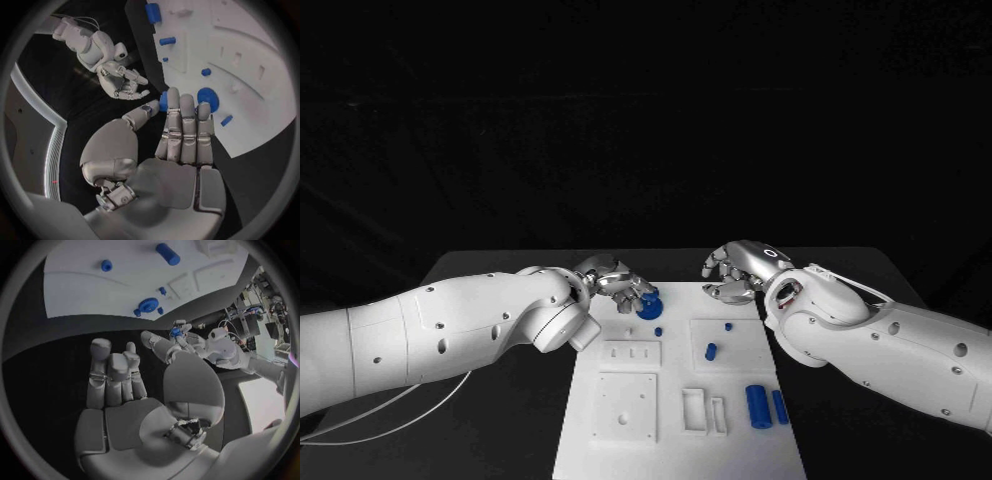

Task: Assemble the parts on the task board

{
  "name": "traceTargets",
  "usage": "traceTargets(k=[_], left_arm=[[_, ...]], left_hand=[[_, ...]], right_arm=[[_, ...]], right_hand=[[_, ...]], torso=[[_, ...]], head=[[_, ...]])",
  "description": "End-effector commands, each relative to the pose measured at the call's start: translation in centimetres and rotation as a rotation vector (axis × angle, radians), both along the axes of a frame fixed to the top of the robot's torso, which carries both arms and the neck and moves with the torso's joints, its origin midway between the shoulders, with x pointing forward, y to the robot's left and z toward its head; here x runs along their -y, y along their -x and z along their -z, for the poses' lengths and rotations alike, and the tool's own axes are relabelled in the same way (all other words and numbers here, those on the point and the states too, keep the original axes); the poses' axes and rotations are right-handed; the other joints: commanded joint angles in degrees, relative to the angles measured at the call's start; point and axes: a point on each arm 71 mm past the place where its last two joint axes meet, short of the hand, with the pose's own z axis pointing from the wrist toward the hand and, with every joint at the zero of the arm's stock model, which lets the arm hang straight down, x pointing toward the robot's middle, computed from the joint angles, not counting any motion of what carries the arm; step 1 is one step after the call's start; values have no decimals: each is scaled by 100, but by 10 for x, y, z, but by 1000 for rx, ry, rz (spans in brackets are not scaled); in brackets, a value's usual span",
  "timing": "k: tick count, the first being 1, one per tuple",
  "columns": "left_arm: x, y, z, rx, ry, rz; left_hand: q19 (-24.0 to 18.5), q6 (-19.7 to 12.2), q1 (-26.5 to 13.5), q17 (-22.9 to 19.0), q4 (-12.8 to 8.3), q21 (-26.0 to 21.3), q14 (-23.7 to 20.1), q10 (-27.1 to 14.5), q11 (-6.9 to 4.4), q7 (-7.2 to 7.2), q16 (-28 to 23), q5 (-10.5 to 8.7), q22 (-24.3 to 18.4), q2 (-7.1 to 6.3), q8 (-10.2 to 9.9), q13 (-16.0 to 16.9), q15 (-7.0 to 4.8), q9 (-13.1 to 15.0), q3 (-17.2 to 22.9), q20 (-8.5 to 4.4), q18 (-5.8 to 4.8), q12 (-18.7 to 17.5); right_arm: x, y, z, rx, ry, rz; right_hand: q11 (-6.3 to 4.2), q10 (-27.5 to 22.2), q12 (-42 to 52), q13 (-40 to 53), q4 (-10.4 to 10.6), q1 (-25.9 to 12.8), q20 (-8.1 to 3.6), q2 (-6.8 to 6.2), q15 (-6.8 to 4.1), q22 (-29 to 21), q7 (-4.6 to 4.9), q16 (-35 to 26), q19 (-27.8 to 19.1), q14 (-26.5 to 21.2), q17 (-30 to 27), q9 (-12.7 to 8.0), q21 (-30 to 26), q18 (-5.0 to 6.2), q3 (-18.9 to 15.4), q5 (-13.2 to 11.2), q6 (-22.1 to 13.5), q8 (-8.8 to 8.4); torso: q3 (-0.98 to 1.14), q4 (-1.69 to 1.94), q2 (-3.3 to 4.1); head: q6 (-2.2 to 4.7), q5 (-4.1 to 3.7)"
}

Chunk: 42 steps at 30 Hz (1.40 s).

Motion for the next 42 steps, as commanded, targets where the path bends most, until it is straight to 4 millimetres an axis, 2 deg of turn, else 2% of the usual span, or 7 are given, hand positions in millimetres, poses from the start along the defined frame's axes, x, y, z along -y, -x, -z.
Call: traceTargets(k=[1, 8, 17, 20, 26, 38, 42], left_arm=[[-1, 1, -4, 78, -49, 16], [-7, 10, 0, 139, -139, 44], [-17, 23, 9, 193, -232, 27], [-19, 25, 12, 189, -240, 18], [-19, 28, 17, 172, -249, 13], [-14, 29, 40, 105, -288, 22], [-13, 30, 45, 88, -309, 29]], left_hand=[[201, 340, 168, 95, 24, 193, 165, 143, -129, -320, 271, -65, 25, -53, -63, 270, -148, 111, -67, -456, 10, 365], [584, 425, 274, 295, 38, 626, 482, 222, -278, -428, 922, -102, 66, -101, -176, 1003, -474, 160, -128, -707, 74, 1389], [931, 631, 334, 398, 33, 1102, 721, 193, -391, -535, 1512, -175, 74, -275, -202, 1630, -749, 267, -137, -946, 145, 2358], [961, 677, 346, 403, 61, 1192, 740, 148, -414, -554, 1631, -176, 59, -309, -207, 1745, -784, 301, -118, -986, 153, 2564], [990, 744, 369, 405, 87, 1318, 757, 99, -437, -579, 1798, -172, 40, -359, -213, 1863, -818, 352, -106, -1033, 158, 2831], [1085, 914, 337, 389, 133, 1294, 783, 55, -505, -648, 1997, -173, 9, -410, -165, 1935, -882, 465, -102, -1037, 138, 3124], [1098, 940, 320, 392, 149, 1299, 787, 52, -517, -660, 2037, -174, 13, -404, -157, 1944, -894, 489, -107, -1041, 138, 3177]], right_arm=[[8, -1, -3, 9, -25, 8], [26, -3, -7, 10, -37, 40], [42, -3, -9, 8, -46, 64], [44, -3, -10, 5, -51, 66], [46, -4, -13, 3, -66, 72], [46, -6, -16, -1, -74, 74], [45, -6, -16, -1, -74, 73]], right_hand=[[9, 22, -36, -7, 28, 66, -35, -9, 36, 13, 39, -28, -12, -3, 2, -8, -36, 74, -4, 42, 17, 14], [7, 24, -35, -12, 43, 71, -35, -7, 35, 15, 38, -31, -11, -2, 5, -7, -41, 74, -4, 98, 25, 18], [4, 25, -34, -18, 49, 86, -36, -11, 32, 19, 34, -35, -9, -2, 9, -7, -46, 74, -7, 185, 33, 23], [3, 25, -33, -20, 47, 93, -36, -13, 31, 20, 33, -35, -9, -2, 10, -7, -48, 74, -8, 208, 34, 24], [3, 25, -33, -22, 54, 93, -36, -12, 31, 21, 33, -37, -9, -2, 11, -7, -50, 74, -9, 233, 36, 25], [2, 23, -34, -26, 65, 91, -35, -7, 30, 22, 33, -40, -10, -2, 13, -8, -55, 74, -11, 278, 36, 25], [2, 22, -34, -27, 67, 92, -35, -6, 30, 23, 33, -41, -10, -2, 14, -8, -56, 74, -12, 293, 35, 25]], torso=[[4, -2, 0], [3, -2, 0], [19, 8, -8], [23, 10, -11], [56, 11, -34], [37, 3, -19], [42, 6, -17]], head=[[-21, 11], [-65, 55], [-160, 143], [-183, 172], [-245, 188], [-330, 168], [-353, 159]])
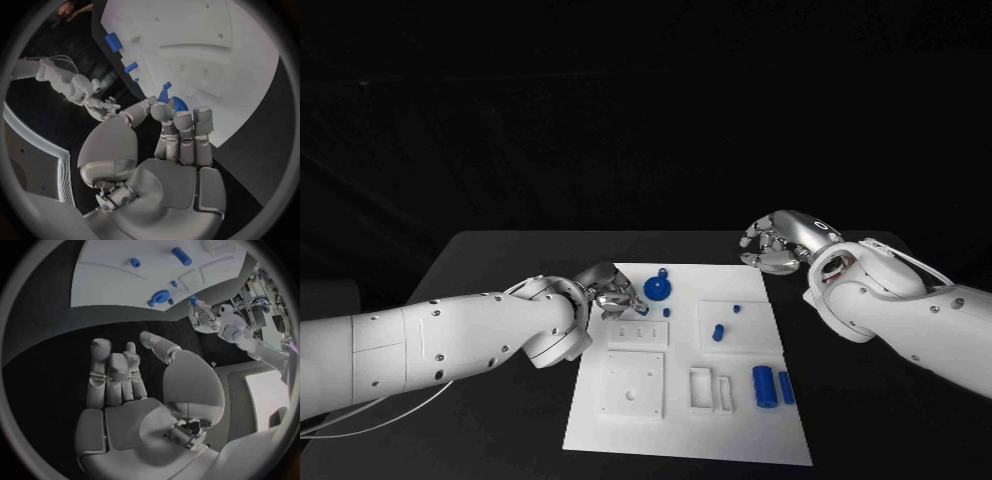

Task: Assemble the parts on the task board

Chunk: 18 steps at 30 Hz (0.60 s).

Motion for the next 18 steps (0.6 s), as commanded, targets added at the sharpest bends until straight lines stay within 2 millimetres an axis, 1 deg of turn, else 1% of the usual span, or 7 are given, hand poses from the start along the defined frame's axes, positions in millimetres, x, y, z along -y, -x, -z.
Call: traceTargets(k=[1, 5, 7, 12, 18], left_arm=[[0, 1, 3, -17, -41, 8], [-1, 0, 4, -22, -55, 8], [-1, 1, 5, -21, -57, 12], [2, 3, 8, -28, -77, 31], [2, 5, 11, -25, -95, 37]], left_hand=[[26, 679, -11, -5, 43, 4, 295, -94, -145, -562, 20, 25, 0, -22, 27, 5, -351, 495, 0, -693, 47, 14], [32, 691, -19, 0, 51, 7, 299, -95, -152, -569, 44, 28, 2, -19, 30, 10, -358, 505, -1, -695, 48, 41], [60, 872, -96, 38, 114, 26, 354, -40, -204, -628, 139, 53, 10, 27, 138, 49, -374, 575, -43, -697, 44, 144], [91, 919, -152, 81, 119, 55, 336, -96, -244, -667, 272, 54, 37, 36, 178, 102, -428, 675, -43, -721, 64, 343], [113, 946, -164, 97, 119, 79, 333, -130, -263, -686, 351, 49, 60, 26, 203, 122, -449, 736, -36, -733, 74, 484]], right_arm=[[-1, 0, -1, 2, -5, -8], [-2, 0, -1, -3, -7, -8], [-2, 0, -1, -8, -10, -8], [-3, -1, -1, -10, -10, -10], [-4, -1, -1, -9, -12, -13]], right_hand=[[3, 20, -34, -6, 35, 48, -37, -6, 30, 23, 42, -22, -8, -3, 9, -9, -35, 74, -12, 27, 2, 25], [3, 20, -34, -6, 35, 48, -37, -6, 30, 23, 42, -22, -8, -3, 9, -9, -35, 74, -12, 27, 2, 25], [2, 18, -34, -7, 38, 50, -37, -5, 30, 24, 42, -24, -9, -4, 9, -9, -38, 74, -12, 70, 2, 25], [3, 16, -35, -10, 45, 45, -36, -2, 30, 25, 42, -27, -10, -4, 11, -9, -41, 74, -16, 117, 3, 26], [2, 13, -33, -14, 50, 47, -37, 3, 29, 29, 42, -31, -9, -4, 14, -10, -46, 74, -22, 222, 4, 27]], torso=[[-2, 3, 5], [-3, 6, 1], [-4, 10, 2], [-7, 12, 2], [-6, 8, 3]], head=[[-21, -6], [-54, -13], [-73, -11], [-105, -6], [-136, 7]])
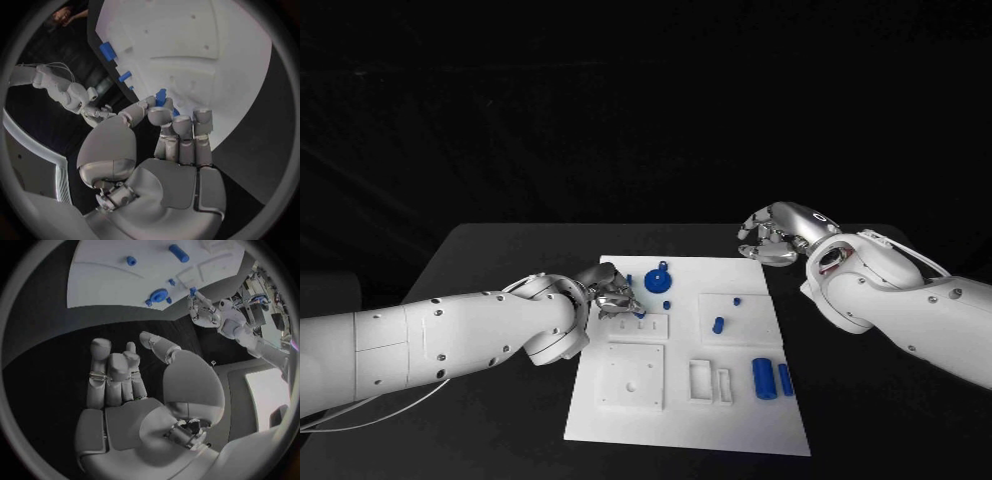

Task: Assemble the parts on the task board

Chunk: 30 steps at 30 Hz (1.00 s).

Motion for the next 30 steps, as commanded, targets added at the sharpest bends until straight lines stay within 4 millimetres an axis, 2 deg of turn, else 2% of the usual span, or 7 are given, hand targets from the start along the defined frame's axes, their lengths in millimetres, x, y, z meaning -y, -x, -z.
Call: traceTargets(k=[1, 6, 11, 20, 30], left_arm=[[3, 1, 1, 3, -35, 26], [3, 1, 2, 28, -53, 27], [1, -1, 2, 65, -42, -1], [2, 0, 6, 77, -45, -2], [2, 0, 11, 78, -55, -3]], left_hand=[[50, 854, -7, 10, 25, 44, 277, -213, -190, -610, 54, 2, 16, 44, 43, 9, -366, 749, 11, -704, 77, 66], [70, 875, -4, 16, 22, 64, 285, -229, -202, -622, 100, 29, 32, 32, 60, 15, -379, 783, 15, -711, 85, 151], [76, 880, 13, 14, 10, 75, 282, -249, -207, -628, 123, 79, 43, 11, 64, 10, -384, 803, 27, -714, 92, 202], [76, 877, 33, 11, 8, 81, 275, -263, -206, -627, 133, 93, 52, -7, 60, 2, -378, 811, 42, -715, 95, 228], [82, 882, 34, 9, 21, 89, 276, -268, -206, -627, 143, 90, 59, -15, 60, -3, -376, 816, 44, -715, 96, 248]], right_arm=[[-1, 0, -1, -3, 0, -9], [-1, 0, -1, -6, 1, -9], [-1, 0, -1, -6, 1, -10], [-1, 0, -1, -8, 1, -10], [-2, 0, 0, -13, 1, -12]], right_hand=[[2, 13, -33, -9, 34, 47, -39, 3, 29, 30, 58, -31, -7, -4, 9, -6, -24, 73, -7, 29, 4, 27], [2, 12, -31, -11, 41, 41, -38, 5, 29, 32, 58, -33, -6, -4, 11, -6, -26, 73, -13, 71, 4, 27], [2, 9, -29, -17, 65, 25, -38, 12, 29, 37, 58, -38, -5, -2, 15, -7, -34, 73, -21, 247, 5, 28], [2, 9, -27, -18, 72, 16, -37, 13, 29, 39, 58, -40, -3, -2, 17, -7, -35, 73, -28, 273, 5, 28], [2, 9, -27, -19, 77, 12, -37, 16, 29, 40, 58, -40, -2, -2, 17, -7, -36, 73, -32, 281, 5, 29]], torso=[[1, -4, 2], [0, -4, 1], [2, 3, -2], [1, -4, 0], [0, -3, -1]], head=[[-20, 9], [-45, -11], [-70, -30], [-96, -67], [-112, -72]])
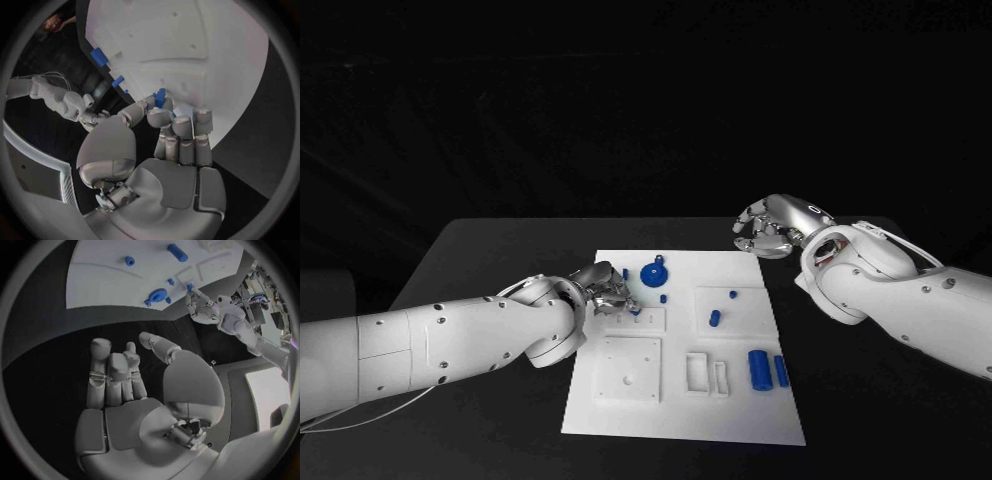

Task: Assemble the parts on the task board

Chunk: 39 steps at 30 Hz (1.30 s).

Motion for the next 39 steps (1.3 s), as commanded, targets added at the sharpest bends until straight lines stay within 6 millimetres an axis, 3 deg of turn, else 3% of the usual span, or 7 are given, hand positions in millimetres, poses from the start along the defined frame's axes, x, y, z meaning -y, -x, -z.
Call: traceTargets(k=[1, 39], left_arm=[[1, 0, 0, 20, -3, 3], [6, 5, 8, -30, -16, 29]], left_hand=[[41, 846, 52, 3, 11, 22, 313, -213, -174, -592, 21, 37, 10, 2, 19, -8, -338, 816, 24, -714, 96, 29], [80, 846, 67, -11, 43, 65, 324, -233, -177, -594, 51, 25, 37, -9, 11, -32, -351, 832, 27, -723, 111, 95]], right_arm=[[-1, 0, 0, -5, 4, -9], [-3, -1, 1, -21, 8, -14]], right_hand=[[2, 8, -27, -7, 46, 12, -44, 16, 29, 40, 37, -18, 4, -2, 7, -8, -35, 74, -1, 32, 9, 29], [2, 8, -24, -10, 61, 0, -45, 35, 28, 43, 37, -20, 7, -1, 10, -8, -38, 74, -12, 51, 10, 30]], torso=[[0, 1, -1], [0, 2, -2]], head=[[-10, 0], [-26, -27]])
